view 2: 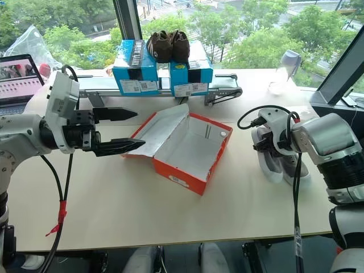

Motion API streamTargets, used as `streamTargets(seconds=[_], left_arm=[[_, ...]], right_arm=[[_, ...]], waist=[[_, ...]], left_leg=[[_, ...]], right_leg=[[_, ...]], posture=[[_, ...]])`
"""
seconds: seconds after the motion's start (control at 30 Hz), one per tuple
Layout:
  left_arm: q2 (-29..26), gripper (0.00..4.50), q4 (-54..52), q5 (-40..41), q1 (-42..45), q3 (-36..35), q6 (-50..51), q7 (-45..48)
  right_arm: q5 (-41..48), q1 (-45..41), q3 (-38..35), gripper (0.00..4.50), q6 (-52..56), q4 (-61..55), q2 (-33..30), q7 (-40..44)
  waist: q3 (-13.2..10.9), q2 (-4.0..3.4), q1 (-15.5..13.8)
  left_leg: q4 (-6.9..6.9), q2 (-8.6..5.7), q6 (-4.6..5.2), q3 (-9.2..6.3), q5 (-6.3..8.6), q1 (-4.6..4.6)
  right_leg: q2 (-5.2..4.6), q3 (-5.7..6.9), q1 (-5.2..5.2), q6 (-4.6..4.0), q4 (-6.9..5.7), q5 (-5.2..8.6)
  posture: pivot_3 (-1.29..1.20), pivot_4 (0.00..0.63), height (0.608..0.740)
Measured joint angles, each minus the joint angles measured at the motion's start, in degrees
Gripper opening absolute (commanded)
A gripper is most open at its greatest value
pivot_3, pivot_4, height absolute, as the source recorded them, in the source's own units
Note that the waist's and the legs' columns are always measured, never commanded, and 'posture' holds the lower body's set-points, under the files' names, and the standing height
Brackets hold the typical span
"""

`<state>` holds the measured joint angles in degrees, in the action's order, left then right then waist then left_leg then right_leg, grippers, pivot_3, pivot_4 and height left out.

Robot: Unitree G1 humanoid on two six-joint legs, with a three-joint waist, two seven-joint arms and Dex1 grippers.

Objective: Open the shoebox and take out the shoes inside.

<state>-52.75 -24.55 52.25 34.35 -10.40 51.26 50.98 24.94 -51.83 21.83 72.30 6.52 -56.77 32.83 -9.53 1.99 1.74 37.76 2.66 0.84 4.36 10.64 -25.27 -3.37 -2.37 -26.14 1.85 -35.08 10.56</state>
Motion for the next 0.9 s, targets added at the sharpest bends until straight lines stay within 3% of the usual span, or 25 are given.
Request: streamTargets(seconds=[0.1, 0.13, 0.47, 0.7, 0.8, 0.9], left_arm=[[0.0, 4.5, -0.5, 0.2, -0.9, -0.3, 0.1, -0.4], [-0.1, 4.5, -0.6, 0.5, -1.0, -0.6, 0.1, -0.4], [-0.9, 4.5, -1.6, 1.2, -1.9, -1.8, 0.1, -1.0], [-1.0, 4.5, -1.2, 2.8, -5.5, -4.5, 1.2, -1.6], [-1.1, 4.5, -0.7, 3.5, -7.2, -6.8, 1.4, -2.2], [-0.3, 4.5, -0.1, 2.7, -8.6, -8.8, 0.0, -3.7]], right_arm=[[-2.9, 1.2, 1.8, 0.2, -2.5, 1.1, 0.6, 1.6], [-3.8, 1.4, 2.3, 1.16, -3.0, 1.6, 1.1, 1.8], [-10.5, 2.2, 1.3, 4.42, -4.1, 5.6, 5.7, 1.9], [-12.2, -2.8, -1.3, 4.42, -0.5, -2.8, 0.3, 5.0], [-10.7, -4.3, -5.6, 4.42, 1.6, -6.9, -1.7, 7.0], [-7.5, -2.6, -13.7, 4.42, 2.8, -10.2, 0.8, 7.8]], waist=[[0.0, 0.02, -0.9], [0.0, 0.03, -1.1], [0.0, 0.05, -1.1], [0.0, 0.04, -0.8], [0.0, 0.05, -0.9], [0.0, 0.05, -0.9]], left_leg=[[0.13, -0.03, 0.0, 0.04, 0.0, 0.0], [0.18, -0.05, 0.03, 0.05, -0.02, 0.0], [0.23, -0.03, 0.12, 0.13, -0.11, -0.02], [0.17, 0.04, 0.12, 0.21, -0.1, -0.04], [0.17, 0.09, 0.11, 0.2, -0.1, -0.02], [0.17, 0.07, 0.11, 0.24, -0.1, -0.02]], right_leg=[[-0.04, -0.04, 0.09, -0.12, 0.05, 0.05], [-0.05, -0.05, 0.11, -0.16, 0.05, 0.04], [0.0, -0.15, 0.05, -0.2, -0.07, -0.08], [0.0, -0.15, -0.05, -0.21, -0.06, -0.06], [0.03, -0.09, -0.03, -0.26, -0.06, -0.03], [0.01, -0.12, -0.02, -0.28, -0.04, -0.05]], posture=[[0.0, 0.15, 0.74], [0.0, 0.15, 0.74], [0.0, 0.15, 0.74], [0.0, 0.15, 0.74], [0.0, 0.15, 0.74], [0.0, 0.15, 0.74]])
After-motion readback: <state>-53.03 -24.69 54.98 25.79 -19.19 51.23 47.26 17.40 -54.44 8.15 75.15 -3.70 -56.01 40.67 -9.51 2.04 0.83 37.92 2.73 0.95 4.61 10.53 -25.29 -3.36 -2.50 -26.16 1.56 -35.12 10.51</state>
